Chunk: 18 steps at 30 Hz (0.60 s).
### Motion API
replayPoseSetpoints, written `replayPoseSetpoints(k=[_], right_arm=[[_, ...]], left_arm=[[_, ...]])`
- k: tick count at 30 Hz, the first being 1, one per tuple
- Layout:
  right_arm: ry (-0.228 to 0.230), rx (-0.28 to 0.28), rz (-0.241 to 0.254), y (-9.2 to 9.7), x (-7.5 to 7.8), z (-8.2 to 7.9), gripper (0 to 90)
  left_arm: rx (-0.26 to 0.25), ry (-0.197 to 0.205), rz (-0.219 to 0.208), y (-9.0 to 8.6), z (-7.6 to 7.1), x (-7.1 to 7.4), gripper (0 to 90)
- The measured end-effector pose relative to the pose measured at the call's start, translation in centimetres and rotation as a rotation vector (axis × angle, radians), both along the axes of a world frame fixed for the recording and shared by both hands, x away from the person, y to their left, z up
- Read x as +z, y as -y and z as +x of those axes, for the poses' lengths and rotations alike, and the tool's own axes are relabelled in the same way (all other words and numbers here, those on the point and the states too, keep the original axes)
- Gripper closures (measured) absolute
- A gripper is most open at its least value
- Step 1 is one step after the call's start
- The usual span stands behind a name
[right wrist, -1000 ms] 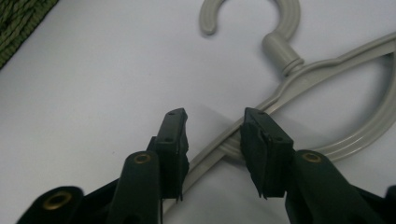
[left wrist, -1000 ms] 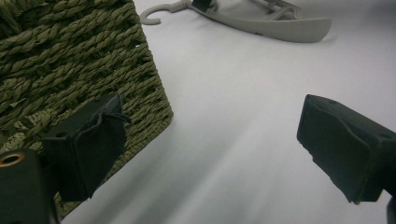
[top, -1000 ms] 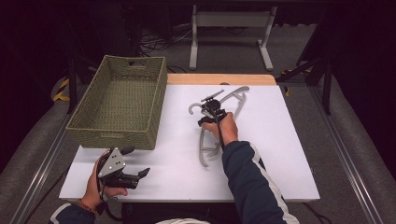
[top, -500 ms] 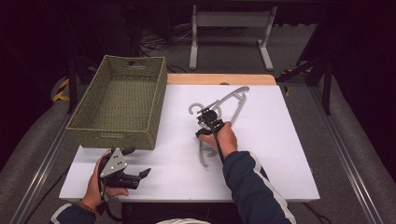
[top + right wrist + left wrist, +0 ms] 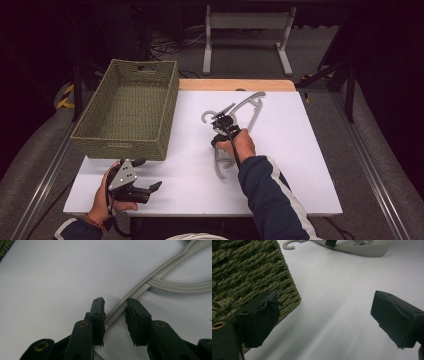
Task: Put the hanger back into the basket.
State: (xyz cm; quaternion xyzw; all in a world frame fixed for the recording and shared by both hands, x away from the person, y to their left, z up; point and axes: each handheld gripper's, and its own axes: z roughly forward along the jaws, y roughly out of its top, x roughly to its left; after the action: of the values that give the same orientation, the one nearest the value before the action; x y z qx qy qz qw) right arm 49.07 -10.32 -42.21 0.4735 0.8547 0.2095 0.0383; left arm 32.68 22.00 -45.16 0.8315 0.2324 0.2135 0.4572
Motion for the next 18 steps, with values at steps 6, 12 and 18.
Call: replayPoseSetpoints(k=[6, 12, 18], right_arm=[[-0.010, 0.016, -0.078, -1.1, -0.5, -0.4, 52.5], [0.033, -0.022, -0.117, -1.3, -0.5, -0.8, 67.2], [0.072, -0.005, -0.093, -0.1, -0.6, -0.8, 82.6]], left_arm=[[-0.006, -0.004, 0.005, 0.3, 0.1, 0.0, 9.2], [-0.012, -0.004, 0.007, 0.3, 0.1, -0.1, 9.3], [-0.007, -0.010, 0.011, 0.2, 0.2, -0.1, 9.3]])
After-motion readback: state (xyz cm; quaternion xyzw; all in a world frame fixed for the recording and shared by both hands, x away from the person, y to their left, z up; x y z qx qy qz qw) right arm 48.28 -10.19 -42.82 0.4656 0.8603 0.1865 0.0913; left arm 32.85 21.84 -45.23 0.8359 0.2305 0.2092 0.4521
